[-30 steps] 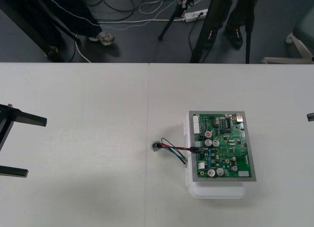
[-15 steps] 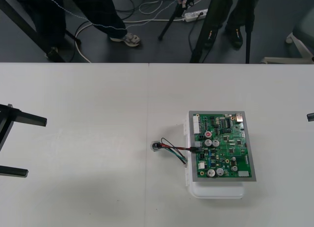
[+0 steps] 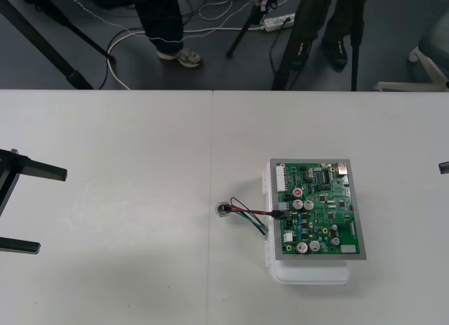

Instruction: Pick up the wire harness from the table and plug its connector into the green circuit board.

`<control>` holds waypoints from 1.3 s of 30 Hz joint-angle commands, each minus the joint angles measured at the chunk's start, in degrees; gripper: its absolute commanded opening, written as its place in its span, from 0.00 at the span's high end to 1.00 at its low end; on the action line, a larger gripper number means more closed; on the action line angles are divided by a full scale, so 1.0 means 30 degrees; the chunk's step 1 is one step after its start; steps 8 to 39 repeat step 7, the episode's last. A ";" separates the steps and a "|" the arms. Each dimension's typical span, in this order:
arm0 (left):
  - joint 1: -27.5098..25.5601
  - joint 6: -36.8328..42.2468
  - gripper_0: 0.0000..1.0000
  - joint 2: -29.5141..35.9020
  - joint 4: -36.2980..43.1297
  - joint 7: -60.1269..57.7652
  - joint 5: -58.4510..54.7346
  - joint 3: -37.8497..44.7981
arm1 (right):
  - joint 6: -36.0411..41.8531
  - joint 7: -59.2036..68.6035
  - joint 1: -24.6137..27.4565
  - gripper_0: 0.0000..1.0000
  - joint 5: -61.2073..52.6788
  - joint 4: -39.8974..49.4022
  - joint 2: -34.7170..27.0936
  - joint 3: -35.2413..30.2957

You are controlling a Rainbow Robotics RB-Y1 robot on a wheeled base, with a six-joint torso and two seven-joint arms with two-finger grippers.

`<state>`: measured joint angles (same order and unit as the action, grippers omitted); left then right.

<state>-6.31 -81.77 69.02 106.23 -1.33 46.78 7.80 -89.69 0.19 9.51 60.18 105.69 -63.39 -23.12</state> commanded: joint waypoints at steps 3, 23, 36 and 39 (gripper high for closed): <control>-0.0446 -0.0809 0.00 0.0870 0.0449 0.0150 -0.0330 0.0594 | -0.0102 -0.0063 0.0227 0.00 0.0009 0.0337 0.0153 -0.0496; -0.0446 -0.0809 0.00 0.0870 0.0449 0.0150 -0.0330 0.0594 | -0.0102 -0.0063 0.0227 0.00 0.0009 0.0337 0.0153 -0.0496; -0.0446 -0.0809 0.00 0.0870 0.0449 0.0150 -0.0330 0.0594 | -0.0102 -0.0063 0.0227 0.00 0.0009 0.0337 0.0153 -0.0496; -0.0446 -0.0809 0.00 0.0870 0.0449 0.0150 -0.0330 0.0594 | -0.0102 -0.0063 0.0227 0.00 0.0009 0.0337 0.0153 -0.0496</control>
